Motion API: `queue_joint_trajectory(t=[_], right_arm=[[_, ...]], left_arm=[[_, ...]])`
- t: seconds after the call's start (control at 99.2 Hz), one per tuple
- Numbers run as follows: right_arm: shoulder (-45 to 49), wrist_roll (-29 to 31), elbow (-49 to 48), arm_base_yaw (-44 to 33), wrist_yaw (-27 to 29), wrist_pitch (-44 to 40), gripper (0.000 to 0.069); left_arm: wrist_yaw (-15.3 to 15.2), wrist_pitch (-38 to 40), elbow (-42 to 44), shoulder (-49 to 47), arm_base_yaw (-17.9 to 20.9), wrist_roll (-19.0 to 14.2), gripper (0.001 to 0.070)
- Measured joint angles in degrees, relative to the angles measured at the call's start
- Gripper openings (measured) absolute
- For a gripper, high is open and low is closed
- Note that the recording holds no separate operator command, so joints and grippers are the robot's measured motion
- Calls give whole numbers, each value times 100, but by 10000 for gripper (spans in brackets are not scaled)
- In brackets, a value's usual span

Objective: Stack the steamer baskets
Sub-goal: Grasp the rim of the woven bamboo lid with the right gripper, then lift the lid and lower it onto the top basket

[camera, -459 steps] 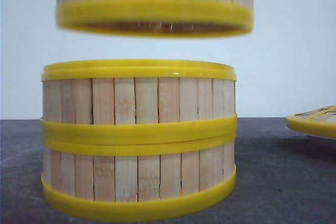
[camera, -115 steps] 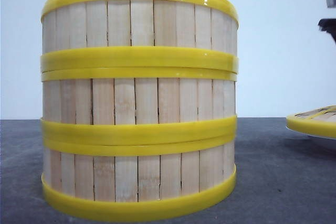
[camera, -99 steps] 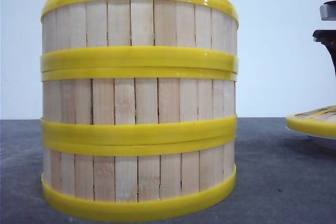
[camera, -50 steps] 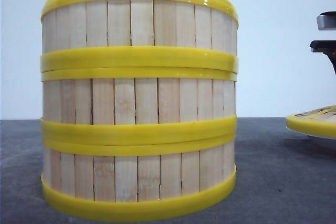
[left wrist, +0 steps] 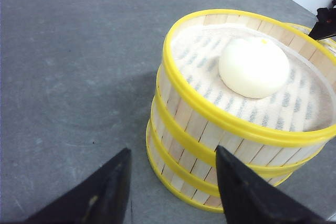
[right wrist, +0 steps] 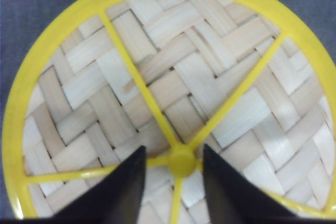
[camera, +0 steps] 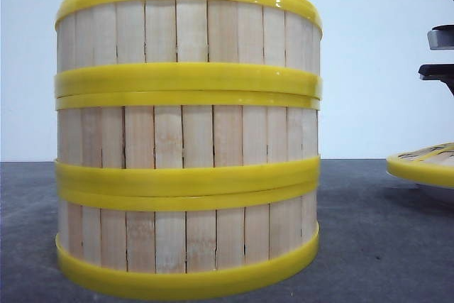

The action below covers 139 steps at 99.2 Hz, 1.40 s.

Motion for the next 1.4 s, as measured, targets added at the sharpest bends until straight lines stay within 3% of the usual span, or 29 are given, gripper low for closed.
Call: queue_joint_trajectory(t=[0.101, 0.212, 0.595, 0.897, 1.139, 1.402], right_arm=[[7, 0, 4, -2, -2, 24, 85], [7, 0, 7, 0, 20, 15, 62], [-118, -9, 90, -2, 20, -323, 59], [-599, -136, 1338, 188, 11, -1058, 59], [-660, -315, 2806, 1095, -323, -2046, 59], [-660, -319, 3838, 2839, -437, -2179, 58]], left_arm=[[0, 0, 0, 0, 0, 0, 302], [0, -2, 0, 0, 0, 0, 302], [0, 0, 0, -2, 0, 2, 302], [0, 26, 0, 0, 0, 2, 302], [0, 33, 0, -2, 0, 2, 302], [0, 33, 0, -2, 0, 2, 302]])
